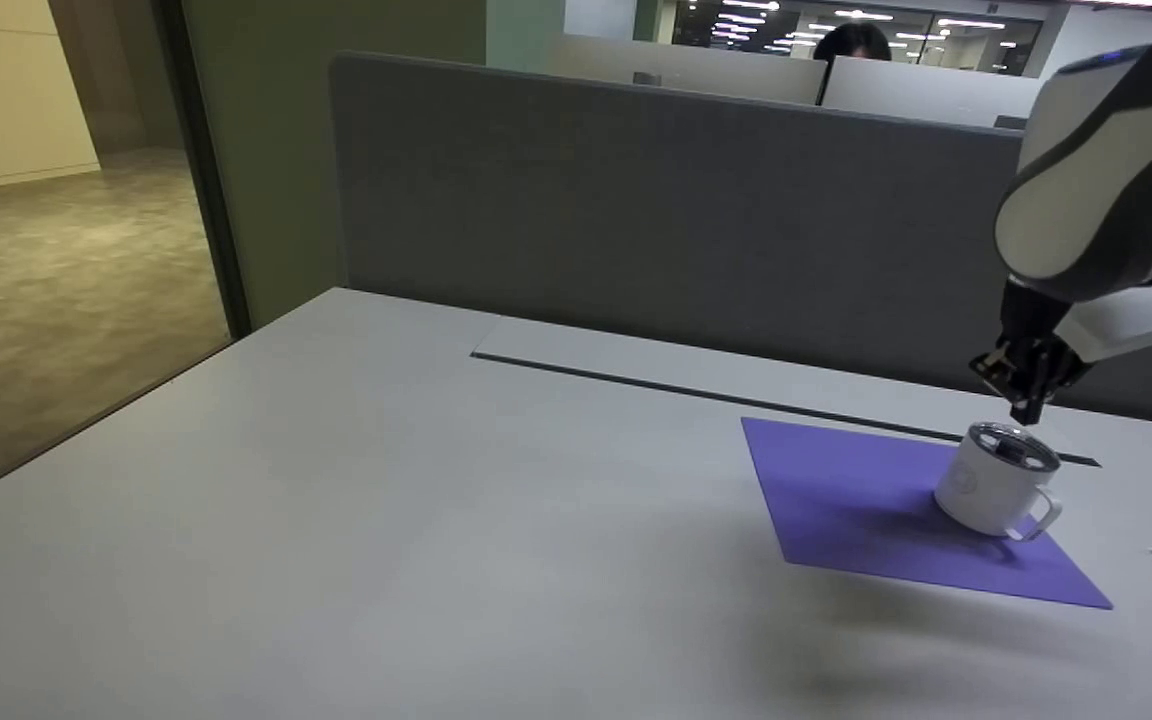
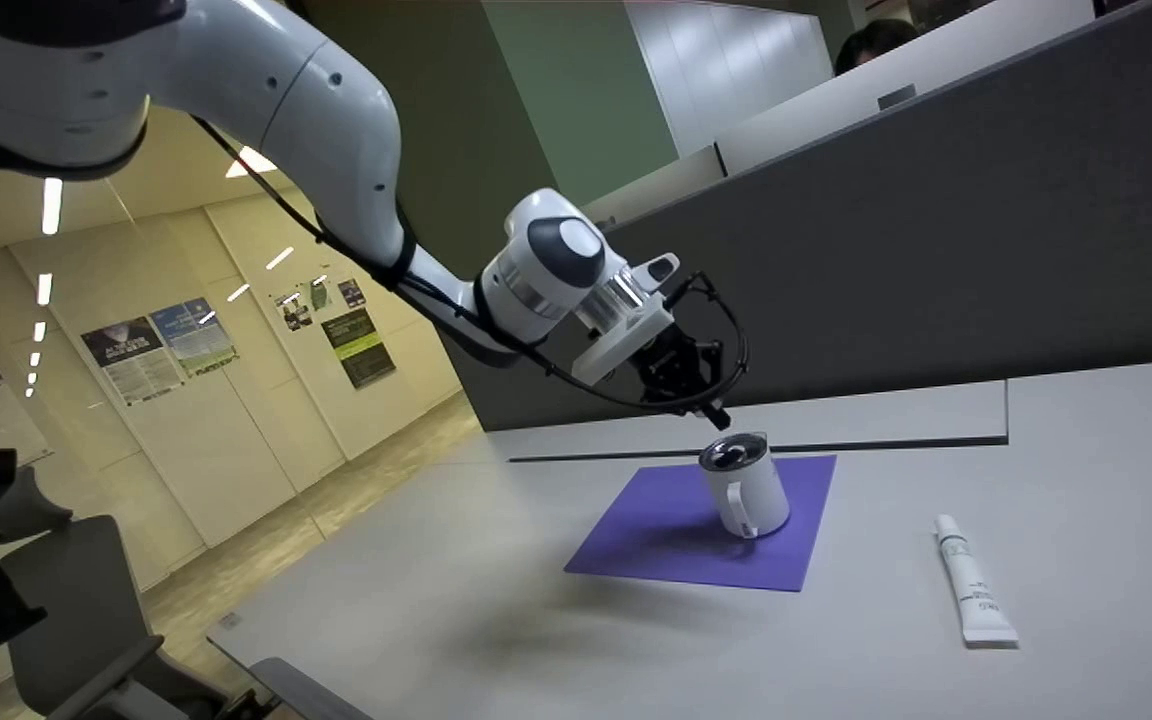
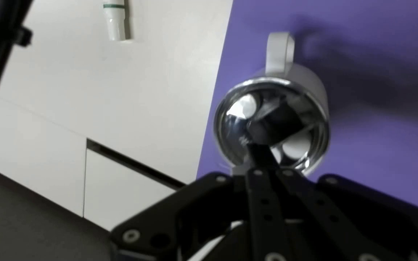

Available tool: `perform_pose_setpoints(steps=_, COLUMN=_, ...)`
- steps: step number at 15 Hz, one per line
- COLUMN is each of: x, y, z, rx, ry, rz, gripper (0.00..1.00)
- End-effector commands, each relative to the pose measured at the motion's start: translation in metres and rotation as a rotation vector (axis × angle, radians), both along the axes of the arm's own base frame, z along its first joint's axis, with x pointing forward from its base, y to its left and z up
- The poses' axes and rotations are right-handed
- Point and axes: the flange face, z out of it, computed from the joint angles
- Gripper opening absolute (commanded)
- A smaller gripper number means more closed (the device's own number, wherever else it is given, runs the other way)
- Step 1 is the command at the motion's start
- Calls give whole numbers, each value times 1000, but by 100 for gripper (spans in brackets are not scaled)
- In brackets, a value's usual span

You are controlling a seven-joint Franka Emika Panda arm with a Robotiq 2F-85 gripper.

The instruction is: Remove the silver lid from the white mug

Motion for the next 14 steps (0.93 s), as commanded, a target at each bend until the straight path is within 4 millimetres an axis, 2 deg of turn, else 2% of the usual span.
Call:
perform_pose_setpoints(steps=1, x=-10, y=1, z=89, rx=56, ry=-16, rz=29, gripper=0)
perform_pose_setpoints(steps=2, x=-12, y=-3, z=108, rx=59, ry=6, rz=13, gripper=26)
perform_pose_setpoints(steps=4, x=-18, y=-12, z=135, rx=53, ry=69, rz=-8, gripper=32)
perform_pose_setpoints(steps=6, x=-26, y=-24, z=153, rx=63, ry=111, rz=-35, gripper=46)
perform_pose_setpoints(steps=8, x=-33, y=-34, z=161, rx=71, ry=138, rz=-58, gripper=60)
perform_pose_setpoints(steps=11, x=-38, y=-51, z=162, rx=66, ry=88, rz=-91, gripper=80)
perform_pose_setpoints(steps=12, x=-30, y=-45, z=159, rx=60, ry=114, rz=-66, gripper=86)
perform_pose_setpoints(steps=13, x=-31, y=-49, z=158, rx=60, ry=113, rz=-69, gripper=69)
perform_pose_setpoints(steps=14, x=-31, y=-49, z=157, rx=61, ry=115, rz=-69, gripper=75)
